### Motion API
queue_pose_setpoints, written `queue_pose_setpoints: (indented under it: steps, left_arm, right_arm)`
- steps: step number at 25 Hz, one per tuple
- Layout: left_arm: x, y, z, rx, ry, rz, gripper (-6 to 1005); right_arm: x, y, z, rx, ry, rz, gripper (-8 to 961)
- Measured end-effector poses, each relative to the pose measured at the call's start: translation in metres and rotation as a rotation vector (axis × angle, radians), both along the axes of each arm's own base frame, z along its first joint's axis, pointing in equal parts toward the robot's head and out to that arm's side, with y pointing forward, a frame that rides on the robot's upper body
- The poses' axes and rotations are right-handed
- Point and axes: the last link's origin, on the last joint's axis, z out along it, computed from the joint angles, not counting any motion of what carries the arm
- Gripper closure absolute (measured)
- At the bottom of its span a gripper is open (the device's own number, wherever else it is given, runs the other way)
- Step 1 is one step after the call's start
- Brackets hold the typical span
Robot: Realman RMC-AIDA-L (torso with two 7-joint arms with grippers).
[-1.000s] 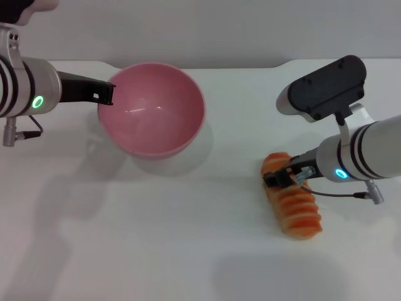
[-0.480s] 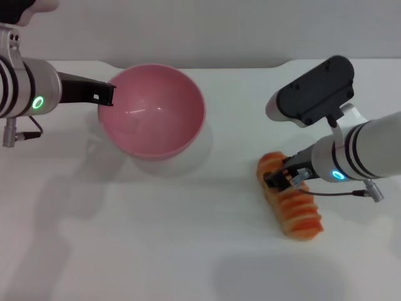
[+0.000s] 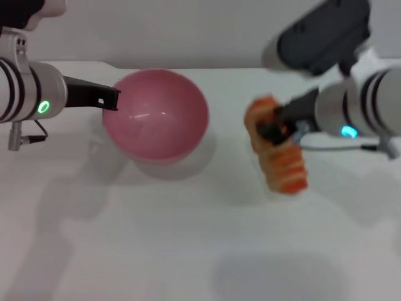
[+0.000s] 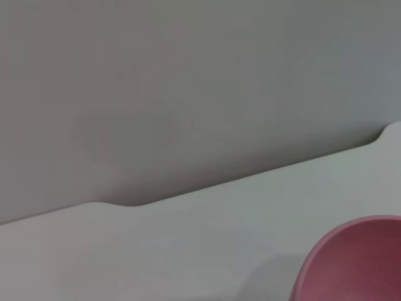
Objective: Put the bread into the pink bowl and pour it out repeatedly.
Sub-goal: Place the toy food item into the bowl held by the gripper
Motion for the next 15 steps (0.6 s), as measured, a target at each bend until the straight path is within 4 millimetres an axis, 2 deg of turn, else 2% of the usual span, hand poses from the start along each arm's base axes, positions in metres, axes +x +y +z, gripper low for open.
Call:
queue_pose_setpoints:
  steps: [7, 11, 15]
  left_arm:
    - [0.001, 0.000, -0.007, -0.020, 0.003, -0.005, 970]
    - [0.007, -0.003, -0.016, -0.046, 0.002, -0.022, 970]
    - [0.012, -0.004, -0.022, -0.061, 0.000, -0.039, 970]
  right_arm:
    - [-0.070, -0.012, 0.057, 0.111, 0.085, 0.210, 615]
    - [-0.082, -0.009, 0.059, 0.124, 0.098, 0.262, 646]
    - [-0.087, -0.003, 0.043, 0.116, 0.118, 0.330, 678]
